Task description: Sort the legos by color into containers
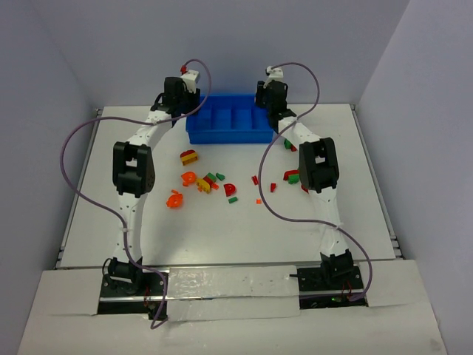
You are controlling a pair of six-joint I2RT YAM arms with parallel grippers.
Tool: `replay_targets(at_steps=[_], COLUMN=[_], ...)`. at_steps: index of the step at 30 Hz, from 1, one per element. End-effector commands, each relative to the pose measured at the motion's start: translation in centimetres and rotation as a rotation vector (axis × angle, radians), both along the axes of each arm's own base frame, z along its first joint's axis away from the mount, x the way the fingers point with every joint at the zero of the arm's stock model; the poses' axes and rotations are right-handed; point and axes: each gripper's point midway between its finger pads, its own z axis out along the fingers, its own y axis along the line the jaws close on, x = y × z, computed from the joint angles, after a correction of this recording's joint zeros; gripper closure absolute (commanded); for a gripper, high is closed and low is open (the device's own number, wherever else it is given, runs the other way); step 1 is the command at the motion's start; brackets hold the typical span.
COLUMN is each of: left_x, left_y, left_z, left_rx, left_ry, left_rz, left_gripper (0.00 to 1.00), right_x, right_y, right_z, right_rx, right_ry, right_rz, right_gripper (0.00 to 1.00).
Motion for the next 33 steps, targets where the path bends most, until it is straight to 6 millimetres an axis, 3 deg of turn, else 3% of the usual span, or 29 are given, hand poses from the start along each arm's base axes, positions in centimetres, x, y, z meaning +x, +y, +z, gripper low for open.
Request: replay_targets(at_steps=[1, 6, 14, 22, 29, 33], left_x=[1.4, 1.5, 1.4, 1.3, 1.1, 1.2], left_y=[-0.8, -0.9, -0.8, -1.3, -1.3, -1.2], left_z=[3.1, 3.0, 2.6, 2.5, 1.9, 1.4], left_rx=[-0.033, -0.028, -0.01, 0.023, 0.045, 0.054], left_ry=[-0.097, -0.1, -0.094, -0.105, -0.09, -0.085], left_rz=[-0.006, -0.01, -0.009, -0.014, -0.009, -0.003], left_gripper=[1.0, 1.0, 1.0, 1.0, 1.0, 1.0], right_x=[0.6, 0.7, 0.8, 0.8, -0.3, -1.1], right_y=[0.5, 0.5, 0.5, 0.4, 0.5, 0.5], right_z=[3.4, 3.2, 3.2, 3.3, 5.0, 7.2], right_rx=[0.006, 0.005, 0.007, 0.012, 0.046, 0.069], right_ry=[-0.074, -0.072, -0.067, -0.074, -0.127, -0.152], right_rz=[-0.002, -0.009, -0.014, -0.019, -0.004, 0.004], right_gripper=[0.73, 0.58, 0.52, 0.32, 0.16, 0.12])
